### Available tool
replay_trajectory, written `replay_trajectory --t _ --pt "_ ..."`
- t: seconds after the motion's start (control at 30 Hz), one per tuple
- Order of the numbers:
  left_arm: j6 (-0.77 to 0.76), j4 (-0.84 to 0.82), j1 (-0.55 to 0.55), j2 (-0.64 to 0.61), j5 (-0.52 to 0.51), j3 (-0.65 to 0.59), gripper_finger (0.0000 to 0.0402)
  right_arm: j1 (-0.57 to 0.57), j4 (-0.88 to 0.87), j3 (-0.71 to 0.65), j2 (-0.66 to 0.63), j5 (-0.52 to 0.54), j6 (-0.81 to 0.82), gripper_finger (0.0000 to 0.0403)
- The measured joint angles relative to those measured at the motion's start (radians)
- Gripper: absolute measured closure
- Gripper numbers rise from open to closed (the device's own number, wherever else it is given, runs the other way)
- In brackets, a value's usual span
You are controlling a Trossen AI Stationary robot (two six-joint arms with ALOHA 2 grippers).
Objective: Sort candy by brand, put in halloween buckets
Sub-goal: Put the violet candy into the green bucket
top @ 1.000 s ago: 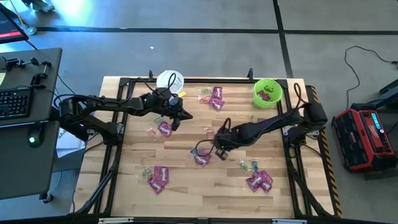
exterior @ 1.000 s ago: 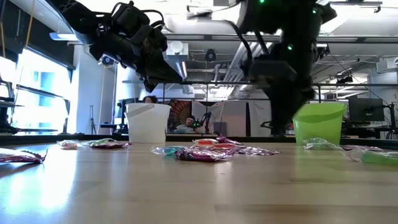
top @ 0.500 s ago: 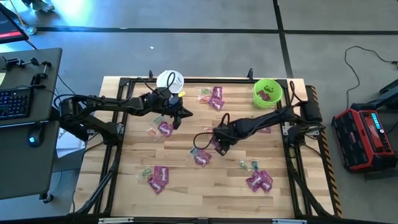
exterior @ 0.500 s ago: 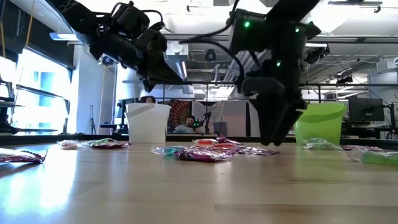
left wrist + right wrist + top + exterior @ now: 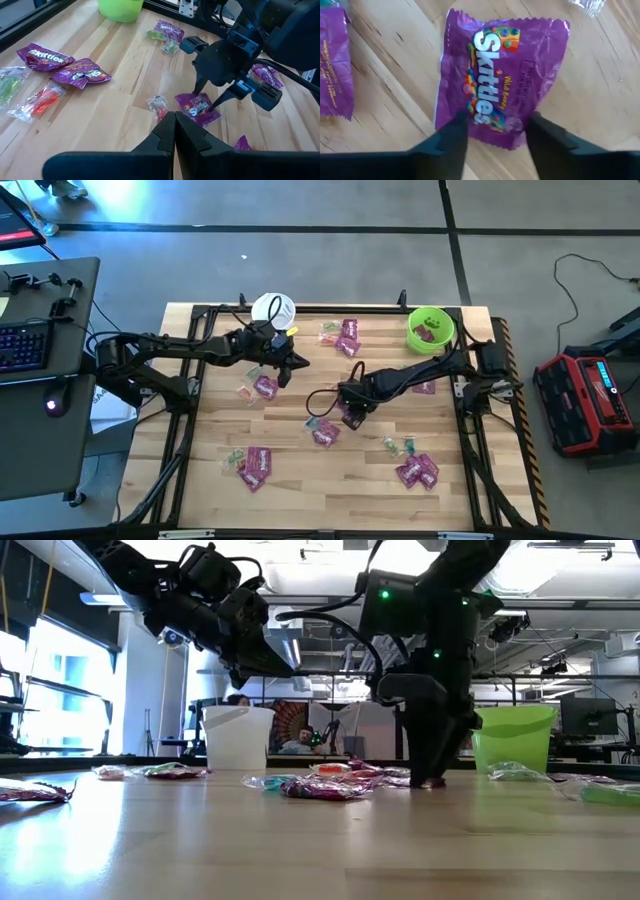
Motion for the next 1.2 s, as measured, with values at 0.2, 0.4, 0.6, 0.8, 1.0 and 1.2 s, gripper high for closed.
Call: replay_trajectory --t 0.2,0.4,0.6,0.8,1.0,1.2 --pt "0.001 -0.003 0.0 0.0 0.001 0.0 0.0402 0.0 -0.005 -0.001 -0.001 -0.002 -0.008 0.0373" --pt "0.002 -0.016 0.0 0.0 0.001 0.0 0.0402 0.0 0.001 -0.004 -0.029 -0.009 -0.008 0.0398" --pt "0.002 -0.016 0.0 0.0 0.002 0.0 0.0402 -0.001 0.002 -0.008 -0.093 -0.007 -0.007 0.0402" --pt "0.002 -0.016 0.0 0.0 0.002 0.0 0.0402 -0.001 0.041 -0.006 -0.151 0.015 0.013 0.0402" --pt "0.002 -0.021 0.0 0.0 0.004 0.0 0.0402 -0.001 0.129 -0.005 -0.147 0.022 0.049 0.0369" --pt "0.002 -0.023 0.0 0.0 0.004 0.0 0.0402 -0.001 0.136 -0.005 -0.128 0.09 0.087 0.025"
